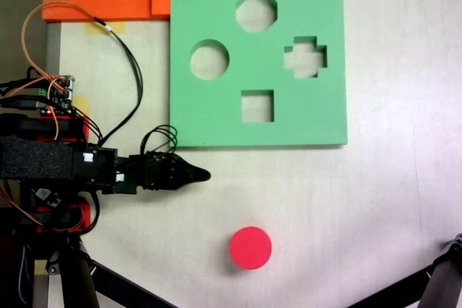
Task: Put the cylinder block into the corresponding hole
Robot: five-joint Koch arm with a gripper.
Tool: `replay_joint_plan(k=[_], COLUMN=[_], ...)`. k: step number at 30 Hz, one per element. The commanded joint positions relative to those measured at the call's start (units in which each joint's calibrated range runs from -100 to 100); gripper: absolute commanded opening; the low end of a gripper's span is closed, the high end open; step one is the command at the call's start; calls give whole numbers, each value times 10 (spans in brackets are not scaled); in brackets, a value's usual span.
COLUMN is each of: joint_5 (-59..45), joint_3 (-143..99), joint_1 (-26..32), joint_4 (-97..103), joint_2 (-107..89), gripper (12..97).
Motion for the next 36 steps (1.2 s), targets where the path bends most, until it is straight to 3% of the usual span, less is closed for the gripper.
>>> replay_joint_plan(k=[1,23,27,33,36], joint_5=[1,8,69,293,382], joint_3=[-12,-12,-12,-12,-12], joint_1=[2,9,-11,-20,-28], joint_4=[-50,-52,53,428,497], joint_2=[-4,-4,-4,-4,-4], gripper=[494,493,527,526,526])
